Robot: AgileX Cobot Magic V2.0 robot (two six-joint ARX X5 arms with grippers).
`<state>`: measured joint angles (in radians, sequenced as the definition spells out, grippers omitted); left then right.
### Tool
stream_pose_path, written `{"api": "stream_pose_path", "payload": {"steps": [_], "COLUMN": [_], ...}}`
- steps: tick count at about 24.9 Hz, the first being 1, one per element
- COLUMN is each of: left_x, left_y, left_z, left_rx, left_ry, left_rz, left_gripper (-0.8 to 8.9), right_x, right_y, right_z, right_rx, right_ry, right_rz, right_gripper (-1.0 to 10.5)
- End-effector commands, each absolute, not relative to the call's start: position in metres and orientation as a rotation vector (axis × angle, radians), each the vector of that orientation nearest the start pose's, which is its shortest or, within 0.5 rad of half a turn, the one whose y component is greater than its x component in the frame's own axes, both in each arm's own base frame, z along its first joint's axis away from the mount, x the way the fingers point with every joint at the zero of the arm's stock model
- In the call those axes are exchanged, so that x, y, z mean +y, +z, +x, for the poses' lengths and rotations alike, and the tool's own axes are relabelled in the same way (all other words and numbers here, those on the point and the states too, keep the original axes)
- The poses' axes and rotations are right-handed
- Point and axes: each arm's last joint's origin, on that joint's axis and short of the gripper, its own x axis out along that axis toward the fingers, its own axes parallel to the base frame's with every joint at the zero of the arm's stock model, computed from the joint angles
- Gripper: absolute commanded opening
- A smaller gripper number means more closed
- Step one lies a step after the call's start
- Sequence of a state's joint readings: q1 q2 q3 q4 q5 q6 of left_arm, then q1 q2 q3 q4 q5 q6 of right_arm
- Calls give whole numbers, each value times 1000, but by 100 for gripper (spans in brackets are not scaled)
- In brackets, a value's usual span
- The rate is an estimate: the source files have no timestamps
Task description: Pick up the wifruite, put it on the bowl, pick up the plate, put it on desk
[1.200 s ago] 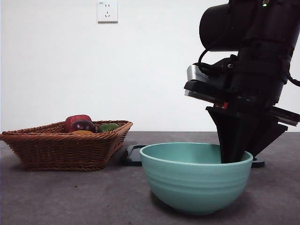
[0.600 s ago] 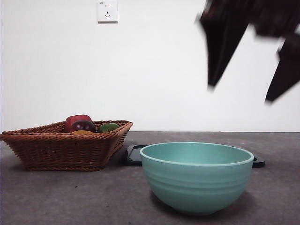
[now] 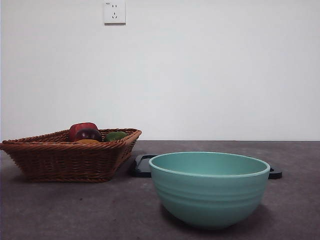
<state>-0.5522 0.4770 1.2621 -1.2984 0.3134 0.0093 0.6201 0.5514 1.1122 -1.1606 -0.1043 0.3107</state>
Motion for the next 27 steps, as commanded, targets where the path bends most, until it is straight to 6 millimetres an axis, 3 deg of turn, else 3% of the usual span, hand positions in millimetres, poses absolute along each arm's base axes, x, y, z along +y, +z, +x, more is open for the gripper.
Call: {"api": "stream_pose_path", "payload": {"steps": [1,4,9,11,12,13,15,16,27], "left_x": [-7,-7,-7,-7,-7,-7,-7,-7,-7], "left_y": [397,397,397,397,397,397,397,397,397], "left_z": [-6,-6,-6,-6,-6,-6,-6,-6,-6], "left_rx": [500,500,499,499,500,500,500,499,501], "left_ry": [-859,-860,-859,-860,-859,-859,-859,-858,-858], "left_rz": [71,71,73,72,72,72,72,72,72], "left_gripper": [664,656,634,503,422,293,94,-5,18], "right_x": [21,8,3,3,3,3,3,2,3], "right_y": [374,373,372,371,371,371,371,371,372], "right_z": [24,6,-2,-2,-2,-2,-2,-2,-1], "right_rx": [613,547,523,528,528,528,528,523,518], "right_ry": [632,645,649,648,649,649,649,648,653], "right_rz": [139,158,165,165,165,163,163,155,150], "right_gripper": [630,630,629,559,454,250,-14,15,15]}}
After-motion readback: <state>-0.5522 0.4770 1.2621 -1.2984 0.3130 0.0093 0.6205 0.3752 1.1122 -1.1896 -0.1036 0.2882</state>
